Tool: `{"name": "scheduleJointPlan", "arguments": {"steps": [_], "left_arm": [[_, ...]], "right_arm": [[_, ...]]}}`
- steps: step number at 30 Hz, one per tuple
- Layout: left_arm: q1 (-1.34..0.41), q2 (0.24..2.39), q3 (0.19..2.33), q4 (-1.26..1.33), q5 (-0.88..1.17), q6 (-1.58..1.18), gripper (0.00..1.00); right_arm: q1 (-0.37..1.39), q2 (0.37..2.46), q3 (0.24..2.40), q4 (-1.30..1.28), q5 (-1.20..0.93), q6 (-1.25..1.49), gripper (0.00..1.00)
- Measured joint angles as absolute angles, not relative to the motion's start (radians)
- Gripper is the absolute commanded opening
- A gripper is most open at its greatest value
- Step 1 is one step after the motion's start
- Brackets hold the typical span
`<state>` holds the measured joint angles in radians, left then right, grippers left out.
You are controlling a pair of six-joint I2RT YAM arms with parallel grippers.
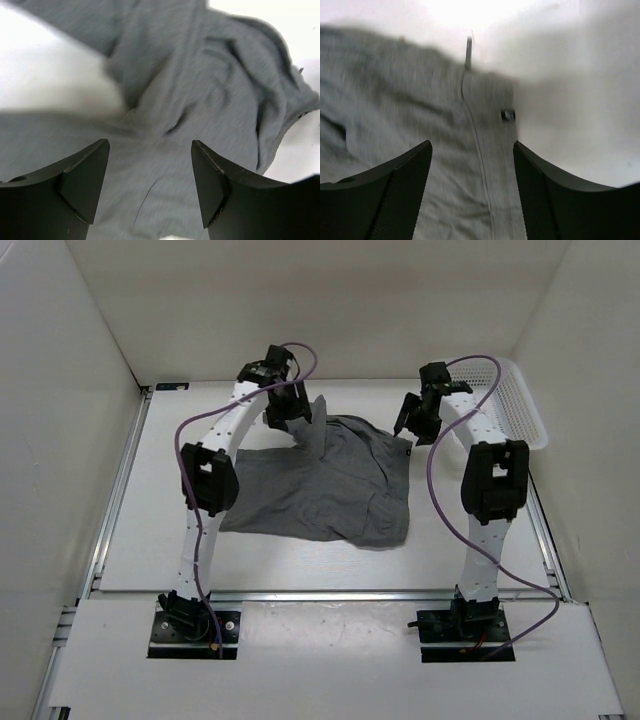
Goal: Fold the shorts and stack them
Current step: Flatten the shorts out
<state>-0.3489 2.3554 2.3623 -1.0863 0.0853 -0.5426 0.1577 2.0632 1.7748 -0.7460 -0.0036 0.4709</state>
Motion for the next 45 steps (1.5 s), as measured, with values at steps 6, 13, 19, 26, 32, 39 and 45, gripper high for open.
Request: {"name": "scheduleJointPlan", "arguments": {"steps": [6, 13, 19, 26, 32, 39, 45], "left_arm": [[-0.384, 2.531, 2.519, -1.051, 0.091, -0.55, 0.85], [-0.374, 2.6, 2.568, -0.993, 0.127, -0.571, 0.67], [-0.363, 2.623, 2.571, -0.949, 0.239, -0.586, 0.11], [-0.316, 2.608, 2.447, -0.918, 0.29, -0.59, 0.11], [-0.238, 2.412, 2.191, -0.923, 0.205, -0.572, 0.11], [-0.164, 1.965, 1.819, -0.905, 0.103, -0.577, 0.33], [-0.138, 1.879, 1.602, -0.917, 0.086, -0.617, 0.6]], "right_arm": [[0.165, 2.284, 1.993, -0.799, -0.004, 0.508, 0.75], [0.175, 2.347, 2.062, -0.843, -0.007, 0.543, 0.71], [0.187, 2.389, 2.068, -0.85, -0.007, 0.547, 0.27], [0.198, 2.382, 2.046, -0.833, -0.006, 0.55, 0.0], [0.205, 2.333, 1.961, -0.792, 0.004, 0.551, 0.0], [0.231, 2.252, 1.827, -0.767, 0.024, 0.551, 0.0], [0.25, 2.214, 1.768, -0.755, 0.052, 0.539, 0.0]]}}
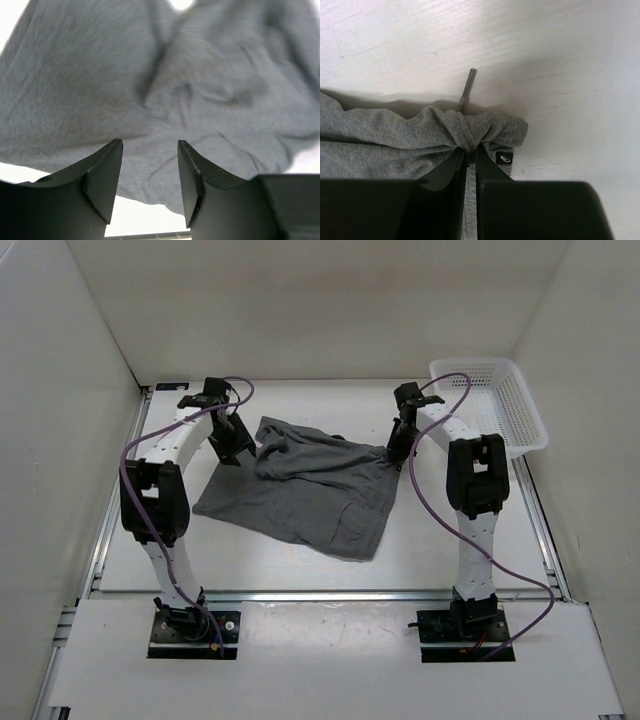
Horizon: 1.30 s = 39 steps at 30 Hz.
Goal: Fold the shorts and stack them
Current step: Flatten the shorts out
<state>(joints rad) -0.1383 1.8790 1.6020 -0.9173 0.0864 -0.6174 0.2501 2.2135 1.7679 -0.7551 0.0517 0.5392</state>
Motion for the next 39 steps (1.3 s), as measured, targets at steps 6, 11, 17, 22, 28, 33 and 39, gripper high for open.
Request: {"name": "scheduleJointPlan", "arguments": {"steps": [6, 11, 17, 22, 28, 33, 39], "left_arm": [[-0.14, 1.984, 1.72, -0.979, 0.065, -0.617, 0.4], [-0.232, 2.172, 2.188, -1.027, 0.003, -0.523, 0.93], [-0.36, 2.385, 2.459, -1.104, -0.043, -0.448, 1.0], [-0.381, 2.5, 2.432, -1.178, -0.084, -0.451, 0.58], [-0.311, 2.53, 2.428, -1.211, -0.087, -0.455, 0.1], [-0.173, 2.415, 2.341, -1.156, -0.047, -0.471, 0.1], [0.054, 2.341, 2.356, -1.106, 0.101, -0.492, 0.79]], "right_arm": [[0.254, 2.189, 1.736, -0.757, 0.067, 0.519, 0.0], [0.254, 2.188, 1.733, -0.756, 0.068, 0.512, 0.0], [0.254, 2.188, 1.733, -0.756, 0.064, 0.505, 0.0], [0.254, 2.188, 1.737, -0.759, 0.062, 0.494, 0.0], [0.254, 2.189, 1.741, -0.762, 0.06, 0.49, 0.0], [0.254, 2.192, 1.744, -0.764, 0.06, 0.486, 0.0], [0.254, 2.193, 1.744, -0.764, 0.06, 0.486, 0.01]]}}
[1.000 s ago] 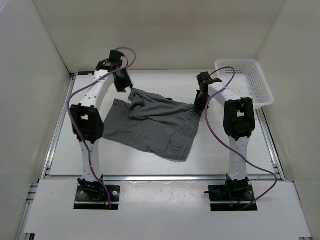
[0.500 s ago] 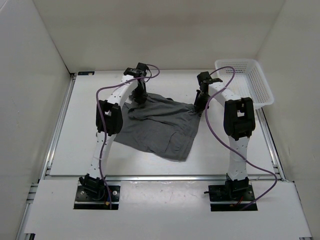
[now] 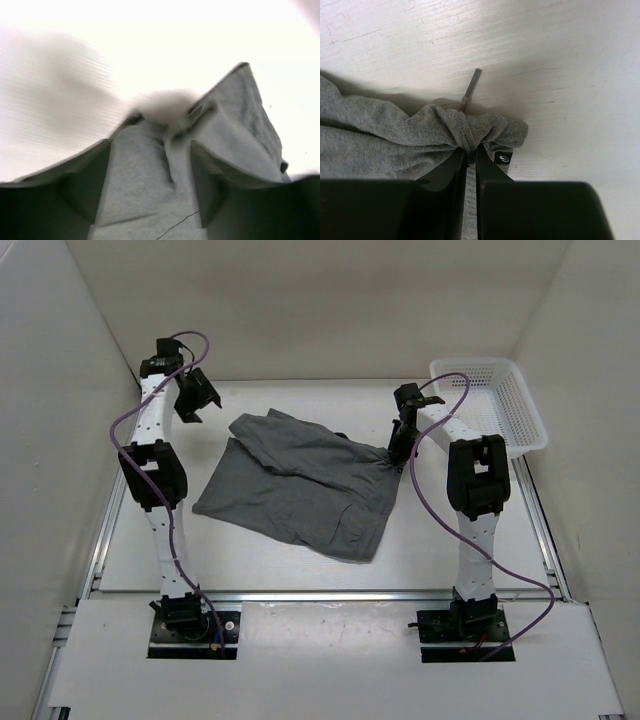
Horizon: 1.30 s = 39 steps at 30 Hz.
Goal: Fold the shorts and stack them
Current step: Flatten the shorts out
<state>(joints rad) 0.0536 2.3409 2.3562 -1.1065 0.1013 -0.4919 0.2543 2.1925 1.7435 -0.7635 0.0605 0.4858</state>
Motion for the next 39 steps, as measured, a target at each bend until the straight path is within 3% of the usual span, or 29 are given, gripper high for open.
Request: {"name": "scheduleJointPlan", "arguments": {"steps": [1, 3, 4, 5, 7, 11, 16, 21, 28, 31, 33, 35, 36, 37, 39], "left_arm": [[0.081, 2.346, 2.364, -1.107, 0.123, -0.494, 0.82], [0.105, 2.352, 2.36, -1.115, 0.147, -0.493, 0.9], [0.107, 2.351, 2.344, -1.116, 0.151, -0.492, 0.9], [0.104, 2.346, 2.321, -1.117, 0.156, -0.492, 0.9], [0.088, 2.325, 2.246, -1.112, 0.156, -0.487, 0.94], [0.06, 2.195, 1.999, -1.099, 0.116, -0.478, 0.91], [0.101, 1.836, 1.57, -1.059, 0.062, -0.514, 0.88], [0.176, 1.509, 1.182, -0.996, 0.045, -0.582, 0.89], [0.17, 1.567, 0.905, -0.92, 0.098, -0.645, 0.88], [0.17, 1.616, 0.921, -0.882, 0.093, -0.658, 0.8], [0.17, 1.65, 0.962, -0.871, 0.086, -0.667, 0.69], [0.17, 1.697, 1.018, -0.852, 0.084, -0.679, 0.31], [0.17, 1.724, 1.048, -0.839, 0.083, -0.677, 0.18], [0.17, 1.747, 1.07, -0.825, 0.083, -0.675, 0.1], [0.17, 1.778, 1.092, -0.806, 0.087, -0.672, 0.1]], "right_arm": [[0.254, 2.193, 1.744, -0.764, 0.06, 0.485, 0.06], [0.254, 2.193, 1.744, -0.763, 0.057, 0.48, 0.29], [0.254, 2.192, 1.744, -0.762, 0.057, 0.475, 0.61], [0.254, 2.19, 1.742, -0.761, 0.057, 0.479, 0.72], [0.254, 2.175, 1.723, -0.757, 0.057, 0.464, 0.84], [0.255, 2.073, 1.639, -0.754, 0.057, 0.454, 0.84], [0.297, 1.837, 1.517, -0.737, 0.079, 0.447, 0.84], [0.509, 1.656, 1.37, -0.7, 0.13, 0.445, 0.84], [0.899, 1.625, 1.159, -0.728, 0.183, 0.546, 0.83], [0.945, 1.61, 1.095, -0.743, 0.178, 0.606, 0.83], [0.934, 1.564, 1.047, -0.751, 0.162, 0.65, 0.81], [0.892, 1.493, 1.006, -0.749, 0.128, 0.677, 0.78], [0.857, 1.45, 0.986, -0.744, 0.107, 0.687, 0.74], [0.823, 1.407, 0.972, -0.738, 0.09, 0.694, 0.69], [0.775, 1.346, 0.963, -0.731, 0.085, 0.693, 0.67]]}}
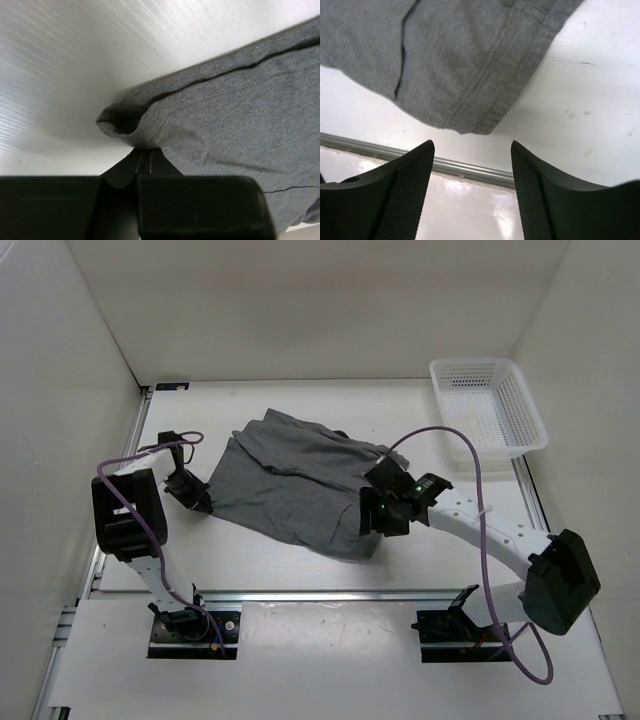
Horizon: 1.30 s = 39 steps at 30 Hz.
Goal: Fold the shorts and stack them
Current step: Flatten the shorts out
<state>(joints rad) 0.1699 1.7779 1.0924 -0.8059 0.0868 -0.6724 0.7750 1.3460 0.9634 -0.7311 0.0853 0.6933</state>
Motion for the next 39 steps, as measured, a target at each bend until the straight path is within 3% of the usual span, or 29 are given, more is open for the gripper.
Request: {"name": "scheduleJointPlan", "arguments": {"steps": [4, 11, 14, 17, 18, 20, 29, 34, 37, 38, 39], "left_arm": [[0.168, 1.787, 1.098, -0.807, 0.091, -0.67, 0.1], [0.167, 1.787, 1.126, -0.81, 0.097, -0.665, 0.1], [0.166, 1.781, 1.143, -0.812, 0.105, -0.663, 0.1], [0.166, 1.769, 1.162, -0.821, 0.114, -0.662, 0.1], [0.166, 1.767, 1.171, -0.829, 0.119, -0.662, 0.1], [0.165, 1.766, 1.194, -0.846, 0.125, -0.662, 0.1], [0.156, 1.754, 1.446, -0.934, 0.147, -0.663, 0.1], [0.155, 1.664, 1.413, -0.937, 0.147, -0.662, 0.1], [0.147, 1.552, 1.287, -0.938, 0.146, -0.666, 0.1], [0.142, 1.513, 1.238, -0.939, 0.146, -0.671, 0.1], [0.135, 1.482, 1.197, -0.942, 0.146, -0.675, 0.1]], "right_arm": [[0.884, 1.357, 1.019, -0.755, 0.159, 0.642, 0.66], [1.097, 1.579, 1.117, -0.779, 0.287, 0.554, 0.66], [1.1, 1.685, 1.125, -0.789, 0.36, 0.554, 0.57], [1.068, 1.779, 1.127, -0.78, 0.402, 0.564, 0.3], [1.048, 1.802, 1.135, -0.784, 0.407, 0.564, 0.12], [1.006, 1.811, 1.156, -0.779, 0.427, 0.556, 0.0], [0.801, 1.757, 1.344, -0.76, 0.451, 0.376, 0.0], [0.793, 1.64, 1.371, -0.809, 0.377, 0.276, 0.0], [0.795, 1.57, 1.312, -0.856, 0.261, 0.265, 0.07], [0.796, 1.556, 1.286, -0.869, 0.222, 0.265, 0.19], [0.794, 1.546, 1.253, -0.876, 0.172, 0.266, 0.23]]}}
